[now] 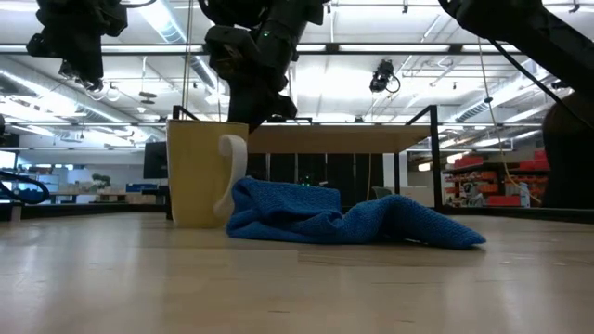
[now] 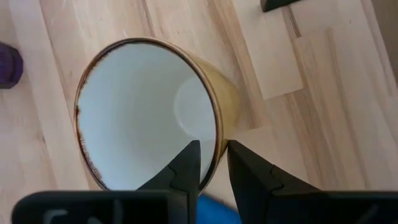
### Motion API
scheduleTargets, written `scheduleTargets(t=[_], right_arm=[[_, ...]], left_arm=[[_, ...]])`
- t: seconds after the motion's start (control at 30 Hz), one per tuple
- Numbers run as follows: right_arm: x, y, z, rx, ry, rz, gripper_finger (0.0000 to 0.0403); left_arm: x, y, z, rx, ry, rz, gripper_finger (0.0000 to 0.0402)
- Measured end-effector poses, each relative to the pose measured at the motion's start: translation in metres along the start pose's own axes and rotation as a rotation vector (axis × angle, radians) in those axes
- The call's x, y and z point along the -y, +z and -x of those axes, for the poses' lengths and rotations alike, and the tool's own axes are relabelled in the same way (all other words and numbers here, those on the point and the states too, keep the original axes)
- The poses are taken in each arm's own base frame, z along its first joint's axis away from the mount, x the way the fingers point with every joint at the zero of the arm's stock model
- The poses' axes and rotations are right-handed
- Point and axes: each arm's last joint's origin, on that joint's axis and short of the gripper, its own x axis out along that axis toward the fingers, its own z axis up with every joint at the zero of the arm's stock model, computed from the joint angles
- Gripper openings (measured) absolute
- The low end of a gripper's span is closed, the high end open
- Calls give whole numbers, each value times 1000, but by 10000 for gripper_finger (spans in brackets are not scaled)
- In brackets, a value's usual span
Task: Stack small to large cups/mugs on shelf
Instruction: Move the yellow mug to the center of the table, then put the orange cup on the shelf
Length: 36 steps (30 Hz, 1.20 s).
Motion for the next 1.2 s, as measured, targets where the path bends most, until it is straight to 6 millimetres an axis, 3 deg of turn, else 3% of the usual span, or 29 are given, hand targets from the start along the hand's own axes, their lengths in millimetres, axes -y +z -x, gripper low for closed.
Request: scheduleTargets(t=[0.8, 1.2], right_arm=[[9, 1, 1, -16, 2, -18, 90], [9, 1, 1, -15, 7, -38, 151]], left_arm=[[0, 0, 0, 0, 0, 0, 85], [0, 0, 0, 0, 0, -1, 93]])
